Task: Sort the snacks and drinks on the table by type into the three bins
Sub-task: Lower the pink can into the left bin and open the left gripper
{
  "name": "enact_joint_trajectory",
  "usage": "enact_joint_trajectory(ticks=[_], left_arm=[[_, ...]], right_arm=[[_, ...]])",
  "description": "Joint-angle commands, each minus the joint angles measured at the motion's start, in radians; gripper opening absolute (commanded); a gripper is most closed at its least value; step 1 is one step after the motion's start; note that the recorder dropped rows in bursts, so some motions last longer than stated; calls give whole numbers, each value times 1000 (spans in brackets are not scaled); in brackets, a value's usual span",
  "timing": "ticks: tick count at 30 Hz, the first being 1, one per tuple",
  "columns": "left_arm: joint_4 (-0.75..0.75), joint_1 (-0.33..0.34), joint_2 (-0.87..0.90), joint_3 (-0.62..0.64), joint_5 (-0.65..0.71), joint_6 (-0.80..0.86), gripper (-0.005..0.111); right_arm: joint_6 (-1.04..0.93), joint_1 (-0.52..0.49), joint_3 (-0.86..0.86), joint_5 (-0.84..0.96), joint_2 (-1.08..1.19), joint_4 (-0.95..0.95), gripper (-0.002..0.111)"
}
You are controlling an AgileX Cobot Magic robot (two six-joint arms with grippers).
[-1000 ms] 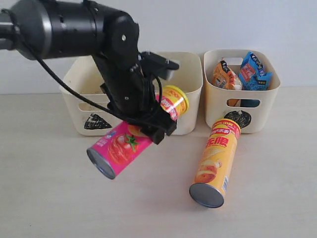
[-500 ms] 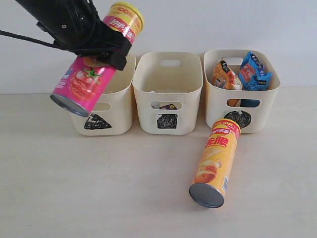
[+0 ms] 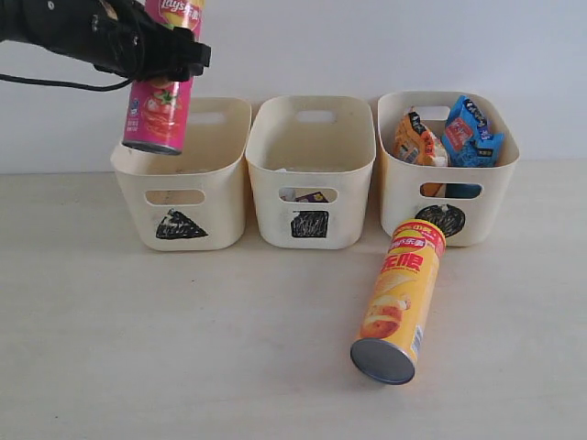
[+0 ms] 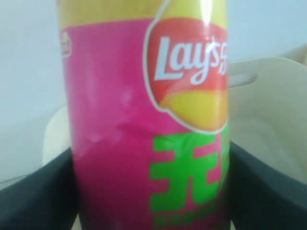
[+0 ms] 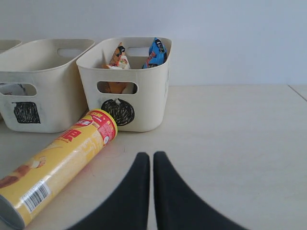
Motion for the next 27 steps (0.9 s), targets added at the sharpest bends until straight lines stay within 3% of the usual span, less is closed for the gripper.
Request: enact_joint_trajectory(ticks=[1, 7, 9, 11, 13, 17, 27], left_arm=[[-3, 27, 64, 3, -112, -12, 4], [-3, 28, 134, 3, -194, -12, 8], [-3, 31, 149, 3, -194, -12, 18], [-3, 37, 161, 3, -190, -12, 40], [-3, 37, 164, 3, -188, -12, 54], [-3, 37, 164, 3, -192, -12, 72], [-3, 37, 154, 3, -181, -12, 75]], right_arm=[[-2, 0, 4, -10, -5, 2, 0], [-2, 0, 4, -10, -5, 2, 0], [-2, 0, 4, -10, -5, 2, 0], [-2, 0, 4, -10, -5, 2, 0], [-2, 0, 4, -10, -5, 2, 0], [-2, 0, 4, -10, -5, 2, 0], [-2, 0, 4, -10, -5, 2, 0]])
